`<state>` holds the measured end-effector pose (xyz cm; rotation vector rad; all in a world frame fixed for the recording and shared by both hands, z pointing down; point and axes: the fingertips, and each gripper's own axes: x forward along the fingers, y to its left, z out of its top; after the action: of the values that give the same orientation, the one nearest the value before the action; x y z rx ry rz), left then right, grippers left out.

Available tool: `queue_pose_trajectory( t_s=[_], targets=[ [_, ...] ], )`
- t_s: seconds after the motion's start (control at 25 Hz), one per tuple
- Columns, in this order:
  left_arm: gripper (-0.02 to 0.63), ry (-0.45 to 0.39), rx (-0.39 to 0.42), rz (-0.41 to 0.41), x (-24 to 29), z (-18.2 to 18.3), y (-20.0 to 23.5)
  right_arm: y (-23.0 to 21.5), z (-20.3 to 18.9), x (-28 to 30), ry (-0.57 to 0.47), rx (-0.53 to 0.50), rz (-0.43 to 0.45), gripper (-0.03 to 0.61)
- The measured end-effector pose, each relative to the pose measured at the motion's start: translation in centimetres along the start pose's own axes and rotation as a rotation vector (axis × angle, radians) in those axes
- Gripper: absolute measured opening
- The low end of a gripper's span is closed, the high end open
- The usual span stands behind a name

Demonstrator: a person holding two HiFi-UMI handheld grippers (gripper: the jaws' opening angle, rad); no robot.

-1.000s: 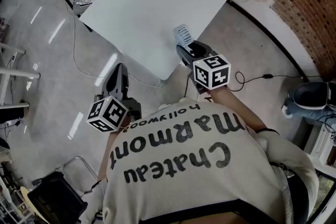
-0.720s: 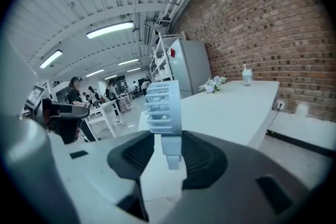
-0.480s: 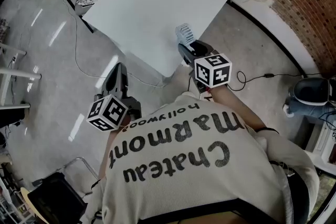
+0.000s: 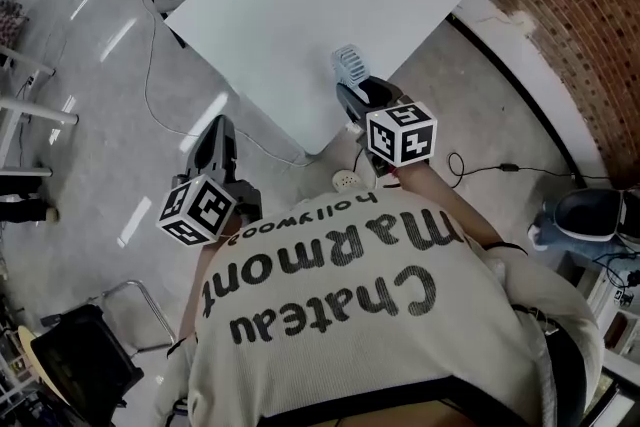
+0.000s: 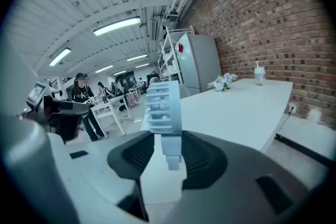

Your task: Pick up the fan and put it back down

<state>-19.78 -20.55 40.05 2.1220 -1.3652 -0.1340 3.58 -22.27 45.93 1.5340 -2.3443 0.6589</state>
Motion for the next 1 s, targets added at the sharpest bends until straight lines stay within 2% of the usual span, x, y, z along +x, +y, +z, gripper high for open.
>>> queue_pose_trajectory(
  t_s=[0.28, 0.48, 1.0],
  targets=[
    [0.002, -0.050, -0.010, 0.068, 0.7, 0.4, -0.7, -1.3, 0.6, 2.4, 0.042, -0.052, 0.078, 0.166],
    [0.002, -0.060, -0.014, 0.131, 0.6, 0.2, -0.7, -2.3, 0.4, 4.0, 0.072, -0.047, 0.120, 0.166],
    [0.002, -0.101, -0.037, 0.228, -0.3, 0.3, 0.5, -3.5, -0.9, 6.7, 0.132, -0.055, 0.155, 0.166]
  ],
)
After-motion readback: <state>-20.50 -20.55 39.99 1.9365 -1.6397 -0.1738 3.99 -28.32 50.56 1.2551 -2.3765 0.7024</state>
